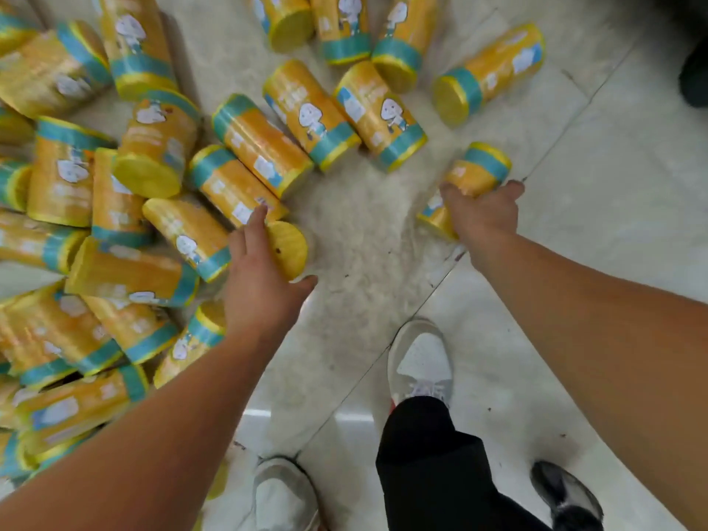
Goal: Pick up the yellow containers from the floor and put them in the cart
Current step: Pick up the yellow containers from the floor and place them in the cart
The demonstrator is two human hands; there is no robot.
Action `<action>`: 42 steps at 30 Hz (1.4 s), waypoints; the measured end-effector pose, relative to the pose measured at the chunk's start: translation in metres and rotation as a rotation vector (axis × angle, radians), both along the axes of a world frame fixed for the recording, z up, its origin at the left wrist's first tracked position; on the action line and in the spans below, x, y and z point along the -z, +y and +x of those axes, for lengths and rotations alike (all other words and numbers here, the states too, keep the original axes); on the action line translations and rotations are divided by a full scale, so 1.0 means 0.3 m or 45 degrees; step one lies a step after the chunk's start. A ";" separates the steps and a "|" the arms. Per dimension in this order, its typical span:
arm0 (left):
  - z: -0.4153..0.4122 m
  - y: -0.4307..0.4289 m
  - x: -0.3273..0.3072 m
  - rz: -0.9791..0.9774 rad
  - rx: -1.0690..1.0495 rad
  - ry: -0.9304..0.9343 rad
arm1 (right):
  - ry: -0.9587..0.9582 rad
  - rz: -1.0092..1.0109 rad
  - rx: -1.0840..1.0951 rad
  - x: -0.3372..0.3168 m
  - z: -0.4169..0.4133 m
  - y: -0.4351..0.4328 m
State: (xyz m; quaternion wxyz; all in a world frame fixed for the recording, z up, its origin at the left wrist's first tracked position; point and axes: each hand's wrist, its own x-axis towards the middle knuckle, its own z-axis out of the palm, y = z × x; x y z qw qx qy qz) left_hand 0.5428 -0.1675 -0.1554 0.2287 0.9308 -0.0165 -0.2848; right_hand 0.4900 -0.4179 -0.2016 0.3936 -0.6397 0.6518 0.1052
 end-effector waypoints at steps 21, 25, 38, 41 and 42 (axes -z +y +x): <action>-0.054 -0.096 -1.158 -0.735 -0.050 -0.034 | -0.491 -0.060 -0.075 -1.220 -0.186 0.223; -0.111 -0.121 -1.610 -0.935 0.062 -0.028 | -0.647 -0.194 -0.091 -1.715 -0.280 0.255; -0.696 -0.603 -2.474 -1.274 0.390 0.097 | -0.804 -0.692 -0.003 -2.663 -1.003 -0.045; -0.951 -0.752 -2.470 -1.252 0.405 0.151 | -0.720 -0.736 0.080 -2.651 -1.279 -0.160; -1.042 -0.802 -2.447 -1.225 0.396 0.165 | -0.689 -0.744 0.094 -2.634 -1.374 -0.203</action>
